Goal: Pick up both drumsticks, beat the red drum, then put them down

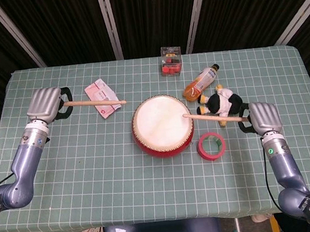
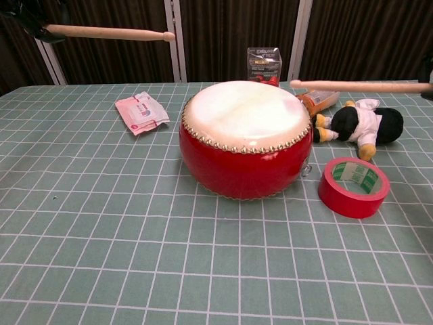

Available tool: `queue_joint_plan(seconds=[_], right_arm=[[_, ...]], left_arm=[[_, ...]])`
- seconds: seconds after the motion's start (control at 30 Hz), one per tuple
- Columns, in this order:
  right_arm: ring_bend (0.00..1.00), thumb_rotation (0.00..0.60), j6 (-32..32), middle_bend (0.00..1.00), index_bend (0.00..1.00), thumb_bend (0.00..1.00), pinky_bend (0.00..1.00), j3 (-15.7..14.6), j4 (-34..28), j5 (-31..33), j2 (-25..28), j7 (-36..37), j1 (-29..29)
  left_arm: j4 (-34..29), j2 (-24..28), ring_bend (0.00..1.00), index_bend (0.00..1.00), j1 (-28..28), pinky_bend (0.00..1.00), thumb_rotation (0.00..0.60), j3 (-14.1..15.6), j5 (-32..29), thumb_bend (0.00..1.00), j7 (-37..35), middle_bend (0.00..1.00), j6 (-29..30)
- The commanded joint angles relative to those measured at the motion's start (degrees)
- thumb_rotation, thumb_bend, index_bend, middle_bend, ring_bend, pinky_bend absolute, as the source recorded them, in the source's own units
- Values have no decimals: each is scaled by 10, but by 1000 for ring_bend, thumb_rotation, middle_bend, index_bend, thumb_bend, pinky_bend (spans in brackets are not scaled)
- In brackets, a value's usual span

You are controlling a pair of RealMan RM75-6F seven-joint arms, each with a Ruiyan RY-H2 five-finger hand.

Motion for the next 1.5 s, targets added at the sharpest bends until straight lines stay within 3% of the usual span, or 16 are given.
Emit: queue_joint_plan(seconds=[0.03,0.27,0.4,0.5,0.63,0.87,0.93,1.07,1.23,1.5], right_arm=[[1000,600,-2,1000,1000,594,989,26,-17,1,17,29,7],[1000,600,-13,1000,1000,597,989,79,-50,-24,41,116,12],[1000,600,-31,1000,1000,599,989,79,-34,-49,28,160,13],[1000,600,-55,1000,1000,598,989,57,-5,-55,5,162,23],[1000,600,-80,1000,1000,599,989,6,48,-50,-34,108,50],[1000,600,-78,1000,1000,599,989,-126,123,42,-77,-165,129],[1000,600,-44,1000,1000,599,989,-134,125,74,-86,-218,145],[1000,600,13,1000,1000,599,989,-98,105,91,-84,-194,141],[1000,600,73,1000,1000,599,989,-53,64,40,-41,-109,109],[1000,600,123,1000,1000,599,989,-24,-11,-9,30,19,31]], left_arm=[[6,3,1000,746,-2,1000,600,2,4,561,-9,1000,-3],[20,7,1000,746,-4,1000,600,1,12,561,-37,1000,-7],[25,10,1000,747,-4,1000,600,3,20,561,-52,1000,-10],[30,12,1000,748,-2,1000,600,5,28,561,-64,1000,-11],[42,13,1000,747,1,1000,600,11,35,561,-75,1000,-15],[75,7,1000,748,5,1000,600,30,43,561,-83,1000,-27],[79,5,1000,748,6,1000,600,32,45,561,-87,1000,-29],[78,5,1000,748,6,1000,600,34,51,561,-92,1000,-28],[61,7,1000,748,3,1000,600,34,53,561,-87,1000,-19],[19,3,1000,748,-10,1000,600,20,34,561,-64,1000,15]])
